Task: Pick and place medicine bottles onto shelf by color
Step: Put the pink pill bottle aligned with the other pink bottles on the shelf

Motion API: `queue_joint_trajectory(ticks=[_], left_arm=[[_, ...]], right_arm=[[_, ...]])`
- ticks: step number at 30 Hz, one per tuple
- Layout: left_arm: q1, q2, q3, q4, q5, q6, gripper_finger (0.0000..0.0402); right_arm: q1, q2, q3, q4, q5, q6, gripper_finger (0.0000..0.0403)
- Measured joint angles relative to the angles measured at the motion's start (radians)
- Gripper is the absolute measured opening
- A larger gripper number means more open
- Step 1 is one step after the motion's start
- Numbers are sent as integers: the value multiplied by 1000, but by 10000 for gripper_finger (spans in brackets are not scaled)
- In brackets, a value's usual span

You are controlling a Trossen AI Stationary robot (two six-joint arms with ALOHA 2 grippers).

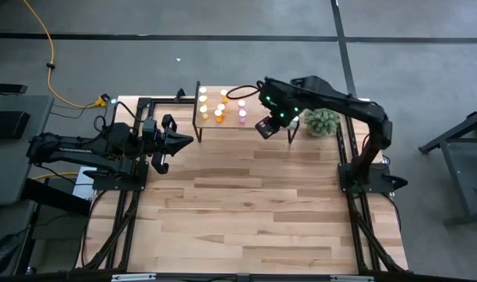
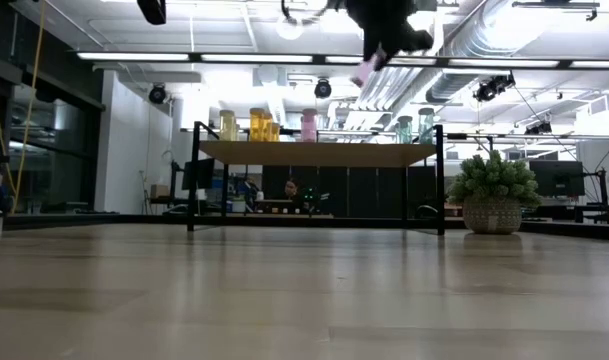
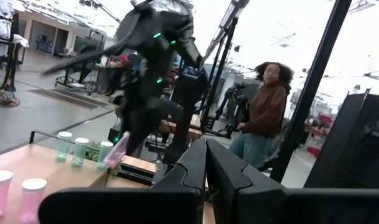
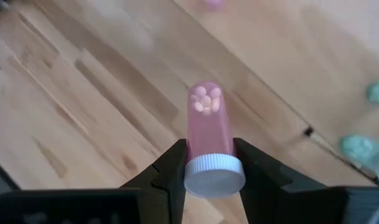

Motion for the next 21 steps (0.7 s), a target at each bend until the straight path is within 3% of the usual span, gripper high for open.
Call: queue_joint_trajectory(ticks=[4, 7, 13, 21], left_arm=[[0, 17, 8, 29, 0, -42, 0], [-7, 72, 49, -42, 14, -64, 0], [-23, 223, 157, -227, -10, -64, 0], [-20, 404, 257, -242, -76, -64, 0]], right_arm=[[-48, 44, 0, -54, -62, -68, 108], [-42, 45, -1, -41, -116, -143, 108], [26, 29, -1, 0, -231, -292, 108], [147, 29, -1, 149, -262, -349, 108]])
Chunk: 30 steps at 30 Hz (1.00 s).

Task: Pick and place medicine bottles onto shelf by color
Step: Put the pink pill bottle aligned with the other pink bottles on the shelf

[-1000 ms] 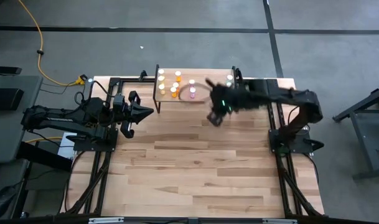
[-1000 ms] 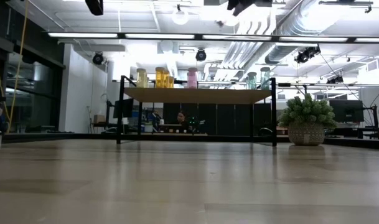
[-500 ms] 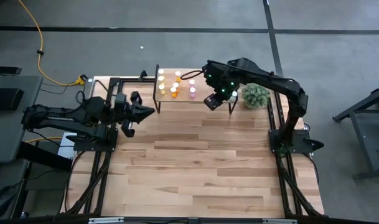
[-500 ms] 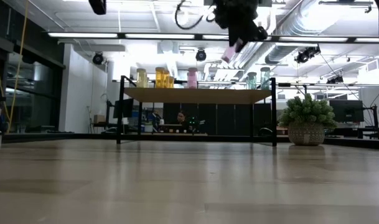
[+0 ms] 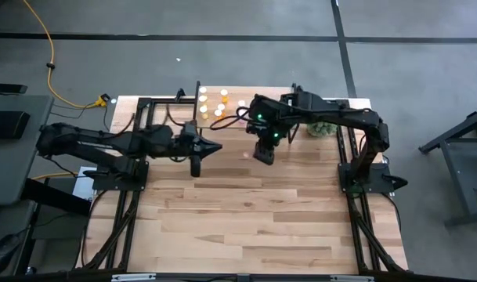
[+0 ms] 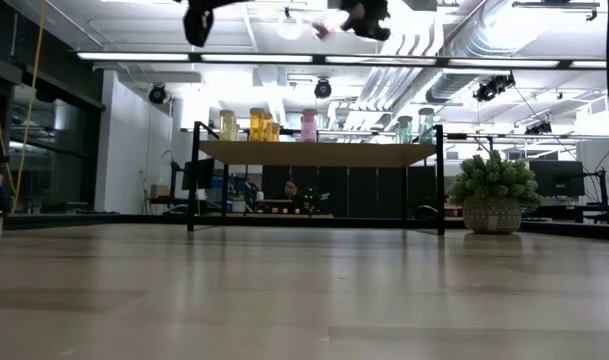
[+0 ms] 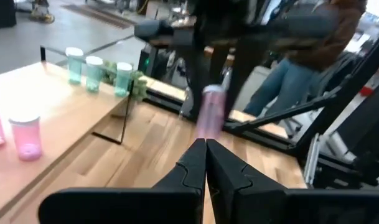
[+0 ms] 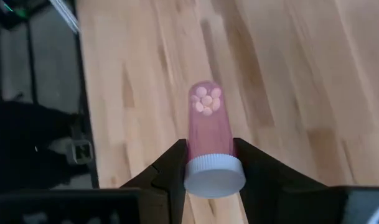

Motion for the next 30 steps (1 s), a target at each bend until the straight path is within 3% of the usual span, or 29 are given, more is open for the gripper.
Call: queue_joint_trajectory(ticks=[7, 15, 30], left_arm=[[0, 114, 45, 4, -1, -27, 0], [0, 169, 97, 68, 6, -36, 0], [-1, 182, 97, 56, 36, -36, 0]], right_arm=[[67, 0, 0, 147, 15, 53, 108], [94, 4, 0, 173, 163, 103, 108], [93, 5, -1, 207, 168, 123, 108]])
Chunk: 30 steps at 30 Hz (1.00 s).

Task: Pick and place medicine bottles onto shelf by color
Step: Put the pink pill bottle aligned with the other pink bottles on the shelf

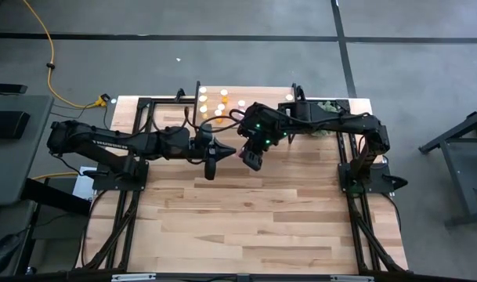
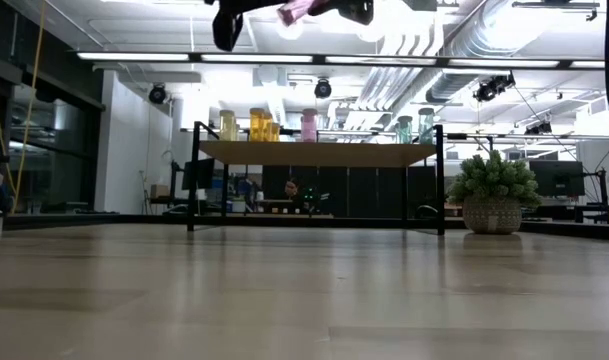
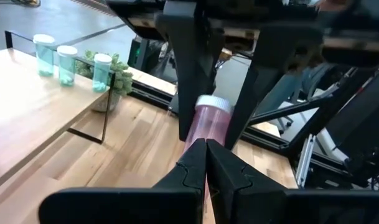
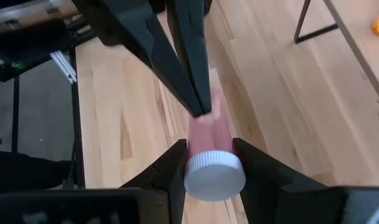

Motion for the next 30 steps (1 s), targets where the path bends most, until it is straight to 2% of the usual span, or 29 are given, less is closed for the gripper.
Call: queue_joint_trajectory(ticks=[22, 25, 30], left_arm=[[1, -2, -1, -43, 45, 8, 0], [30, -65, -2, -91, 50, 25, 0], [95, -204, -2, -281, 26, 63, 0]], right_arm=[[-4, 0, 0, 83, 10, -60, 108], [-12, -6, 0, 57, 53, -85, 108], [-49, -29, 0, 4, 168, -136, 108]])
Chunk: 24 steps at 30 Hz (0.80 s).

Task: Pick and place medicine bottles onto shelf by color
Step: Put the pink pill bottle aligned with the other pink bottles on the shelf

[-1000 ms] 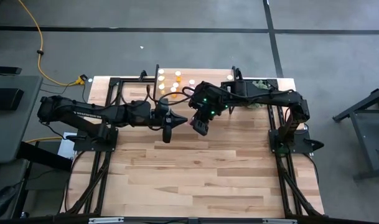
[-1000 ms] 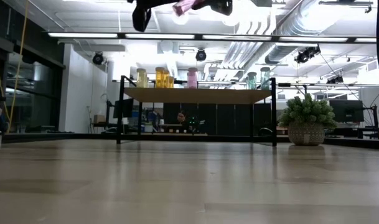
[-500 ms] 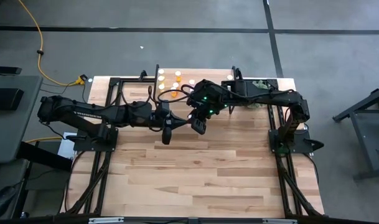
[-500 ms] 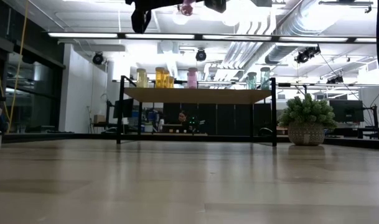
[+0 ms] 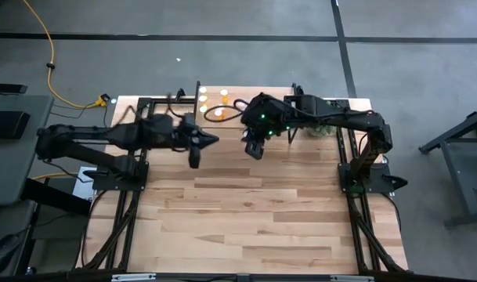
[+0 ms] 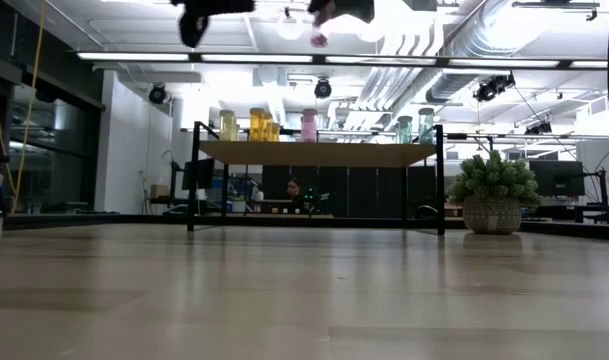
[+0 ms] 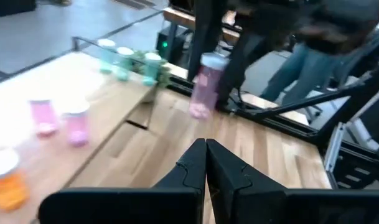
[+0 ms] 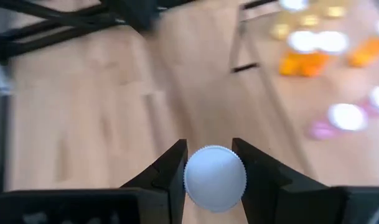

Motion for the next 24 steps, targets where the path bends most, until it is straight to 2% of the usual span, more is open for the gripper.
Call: queue_joint_trajectory(ticks=[4, 12, 15, 19, 24], left_arm=[[25, -103, 0, -70, -18, 4, 0], [9, -196, 0, -63, -79, 3, 0], [-4, -202, 0, -63, -80, -21, 0], [-22, -205, 0, -68, -88, -31, 0], [-24, -201, 0, -69, -101, -29, 0]], right_arm=[[-50, -1, -26, -16, 73, -53, 108], [-211, 2, -232, 189, 89, -72, 108], [-259, 0, -216, 172, 90, -69, 108], [-292, -6, -153, 147, 147, -120, 108], [-340, 19, -147, 226, 181, -151, 108]])
